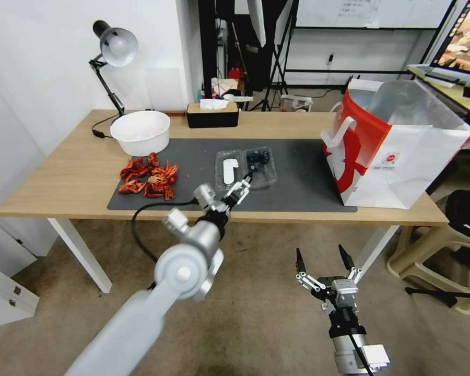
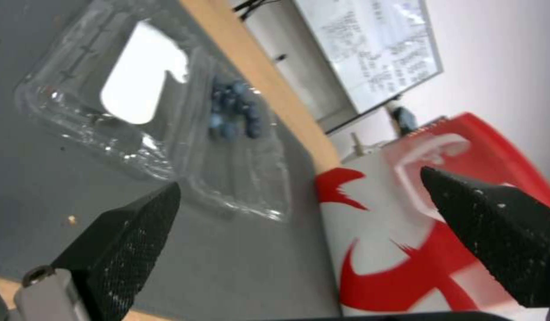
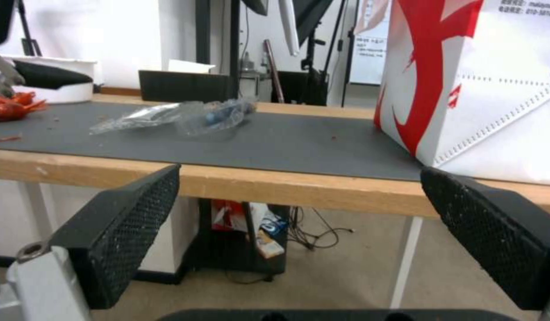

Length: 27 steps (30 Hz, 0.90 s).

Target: Close the takeout container lid, then place the container into the takeout bag.

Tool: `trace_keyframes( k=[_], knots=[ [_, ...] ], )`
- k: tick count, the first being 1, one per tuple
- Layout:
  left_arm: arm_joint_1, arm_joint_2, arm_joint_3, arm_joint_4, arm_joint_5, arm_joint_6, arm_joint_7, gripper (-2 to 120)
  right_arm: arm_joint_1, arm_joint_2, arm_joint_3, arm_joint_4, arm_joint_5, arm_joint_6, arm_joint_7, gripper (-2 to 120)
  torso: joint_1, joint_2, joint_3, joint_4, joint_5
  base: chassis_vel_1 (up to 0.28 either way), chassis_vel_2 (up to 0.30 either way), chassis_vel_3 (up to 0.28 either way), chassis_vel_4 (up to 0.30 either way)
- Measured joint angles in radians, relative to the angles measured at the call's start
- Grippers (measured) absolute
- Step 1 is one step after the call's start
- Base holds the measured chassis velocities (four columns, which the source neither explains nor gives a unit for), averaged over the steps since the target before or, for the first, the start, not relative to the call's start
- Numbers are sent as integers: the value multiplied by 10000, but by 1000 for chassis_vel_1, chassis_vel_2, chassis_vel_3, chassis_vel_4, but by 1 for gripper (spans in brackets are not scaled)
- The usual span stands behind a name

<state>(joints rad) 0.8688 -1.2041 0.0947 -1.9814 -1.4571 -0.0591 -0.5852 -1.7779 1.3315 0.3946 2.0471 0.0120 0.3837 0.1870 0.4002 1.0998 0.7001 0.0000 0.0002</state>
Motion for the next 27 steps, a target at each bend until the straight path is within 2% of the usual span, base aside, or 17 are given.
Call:
trace_keyframes(
  k=[1,5,10,13,18,27],
  knots=[
    [0,0,0,0,0,0,0,100,0,0,0,0,0,0,0,100,0,0,0,0,0,0,0,0,0],
    [-489,-297,118,366,-389,24,-867,100,72,36,8,-105,-35,12,36,100,-1,1,-1,1,-1,0,0,0,0],
    [-808,-517,239,574,-491,195,-1448,100,140,40,3,-174,-65,12,48,100,-1,1,-1,2,-1,0,0,0,0],
    [-1128,-781,346,964,-454,222,-1903,100,174,57,-32,-221,-97,18,55,100,-1,1,-1,0,-2,0,0,0,0],
    [-1338,-1018,411,1477,-308,189,-2121,100,171,60,-49,-255,-146,85,61,100,-1,0,-1,0,-1,0,0,0,0],
    [-1505,-1328,438,2120,54,-41,-2004,100,151,-67,13,-323,-146,195,69,100,-2,1,-1,-1,-1,0,0,0,0]
  ],
)
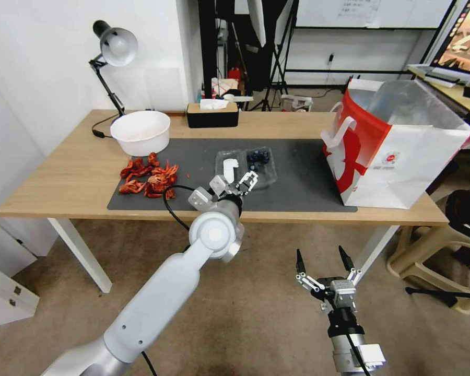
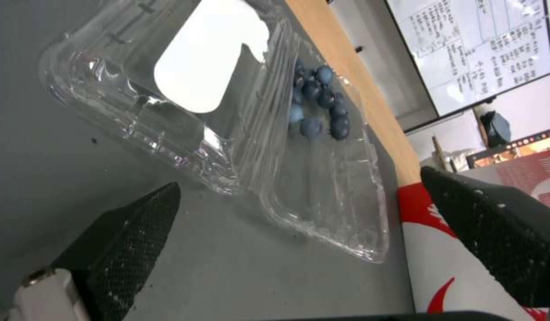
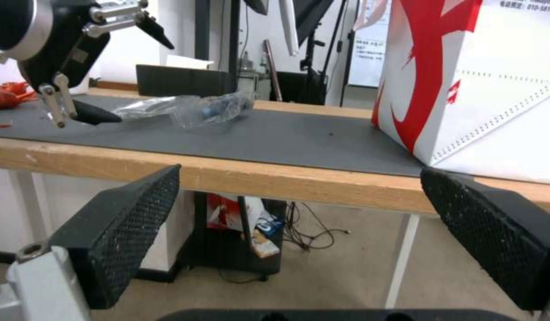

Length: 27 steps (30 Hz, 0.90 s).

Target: Close the takeout container lid, then place the container into the takeout bag.

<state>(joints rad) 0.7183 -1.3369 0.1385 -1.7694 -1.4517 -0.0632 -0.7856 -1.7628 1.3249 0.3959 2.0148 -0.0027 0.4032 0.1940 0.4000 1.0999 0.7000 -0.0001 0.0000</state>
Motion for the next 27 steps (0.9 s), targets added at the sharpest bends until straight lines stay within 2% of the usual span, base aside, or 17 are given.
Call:
trace_keyframes(
  k=[27],
  knots=[
    [-121,-71,6,520,100,-162,329,100,-12,22,48,-21,-9,-19,71,100,-1,0,0,2,0,0,0,0,0]
  ],
)
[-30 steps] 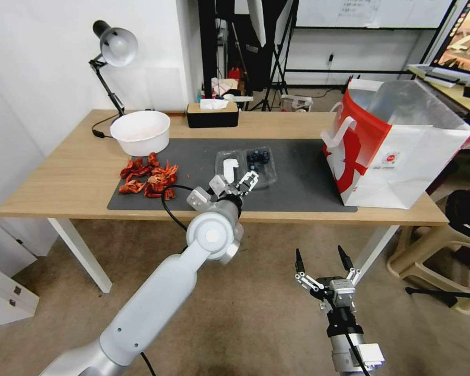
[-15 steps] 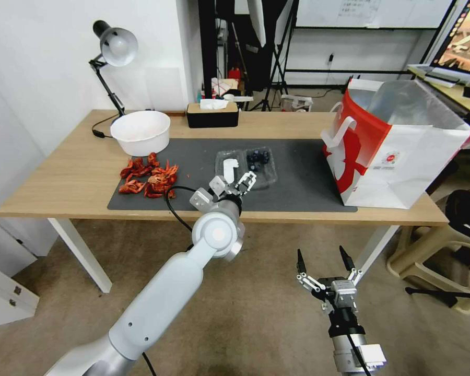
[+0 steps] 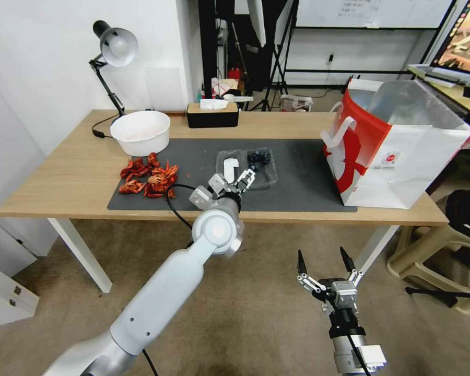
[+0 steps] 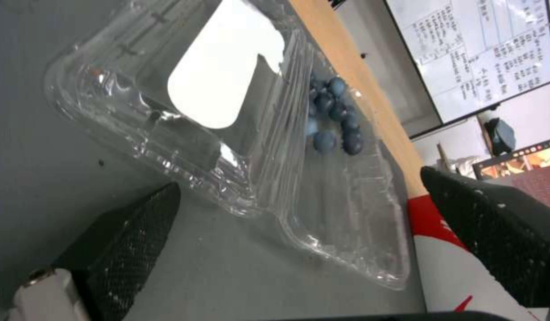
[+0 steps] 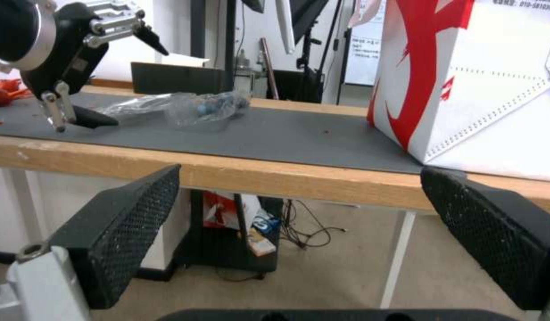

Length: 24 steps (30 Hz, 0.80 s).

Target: Close the takeout container lid, then place the container into the takeout bag.

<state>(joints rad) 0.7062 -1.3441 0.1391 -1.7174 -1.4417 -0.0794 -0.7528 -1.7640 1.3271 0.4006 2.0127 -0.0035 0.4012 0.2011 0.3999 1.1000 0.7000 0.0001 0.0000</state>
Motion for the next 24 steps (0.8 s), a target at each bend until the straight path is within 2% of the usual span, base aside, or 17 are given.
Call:
trace_keyframes(
  k=[13,24],
  knots=[
    [-315,-269,11,564,4,-167,87,100,14,6,2,-78,9,23,30,100,0,0,0,-1,0,0,0,0,0],
    [-224,-273,-101,604,4,-444,363,100,18,64,-35,-152,-23,93,29,100,0,0,0,-1,0,0,0,0,0]
  ],
)
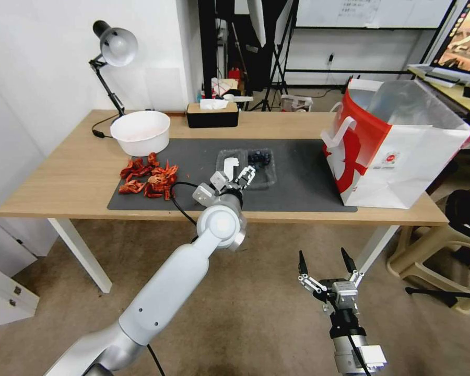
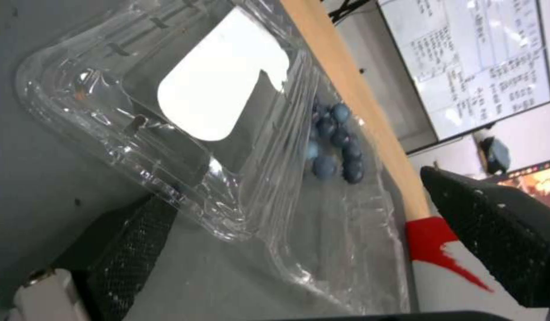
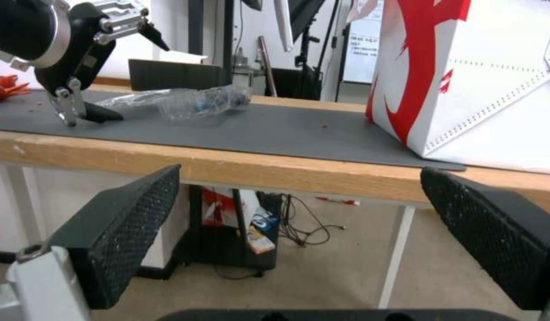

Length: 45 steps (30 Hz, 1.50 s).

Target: Close the takeout container lid, then place the container into the takeout bag.

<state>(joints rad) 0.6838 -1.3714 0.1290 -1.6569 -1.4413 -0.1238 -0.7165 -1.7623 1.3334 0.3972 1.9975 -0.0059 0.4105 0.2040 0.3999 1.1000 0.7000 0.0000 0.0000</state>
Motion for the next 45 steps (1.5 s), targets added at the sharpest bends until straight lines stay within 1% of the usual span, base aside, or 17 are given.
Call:
trace_keyframes(
  k=[2,3,8,10,11,15,16,18,24,31,36,41,44,45],
  knots=[
    [218,23,-79,-226,3,-337,667,100,-18,17,-5,-41,-58,52,-3,100,0,0,0,1,0,0,0,0,0],
    [218,23,-79,-226,3,-337,667,100,-18,17,-5,-41,-58,52,-3,100,0,0,0,1,0,0,0,0,0],
    [285,79,-18,-400,159,-476,1088,100,-57,57,-21,-41,-114,86,-7,100,0,0,0,1,0,0,0,0,0],
    [300,126,84,-466,408,-500,1329,100,-69,69,-24,-41,-137,99,-7,100,0,0,0,0,0,0,0,0,0],
    [300,126,84,-466,408,-500,1329,100,-69,69,-24,-41,-137,99,-7,100,0,0,0,0,0,0,0,0,0],
    [327,326,506,-499,1308,-534,1873,100,-70,68,-19,-37,-143,127,-4,100,0,0,0,0,-1,0,0,0,0],
    [327,326,506,-499,1308,-534,1873,100,-70,68,-19,-37,-143,127,-4,100,0,0,0,0,-1,0,0,0,0],
    [327,443,731,-462,1728,-553,2175,100,-68,67,-12,-37,-145,137,2,100,0,0,0,0,-1,0,0,0,0],
    [203,517,900,-315,2062,-568,2449,100,-62,65,-5,-51,-147,160,26,100,0,0,0,0,0,0,0,0,0],
    [-50,484,934,-187,2138,-609,2555,100,-30,62,-4,-86,-147,161,64,100,1,0,0,0,0,0,0,0,0],
    [-210,509,976,-54,2248,-628,2792,100,-19,57,4,-89,-148,161,93,100,1,0,0,1,0,0,0,0,0],
    [-343,607,1197,49,2633,-673,3106,100,-9,29,22,-89,-146,161,133,100,0,0,0,0,0,0,0,0,0],
    [-515,794,1609,231,3260,-754,3616,100,18,30,28,-91,-144,161,173,100,1,0,0,0,0,0,0,0,0],
    [-515,794,1609,231,3260,-754,3616,100,18,30,28,-91,-144,161,173,100,1,0,0,0,0,0,0,0,0]
  ],
)
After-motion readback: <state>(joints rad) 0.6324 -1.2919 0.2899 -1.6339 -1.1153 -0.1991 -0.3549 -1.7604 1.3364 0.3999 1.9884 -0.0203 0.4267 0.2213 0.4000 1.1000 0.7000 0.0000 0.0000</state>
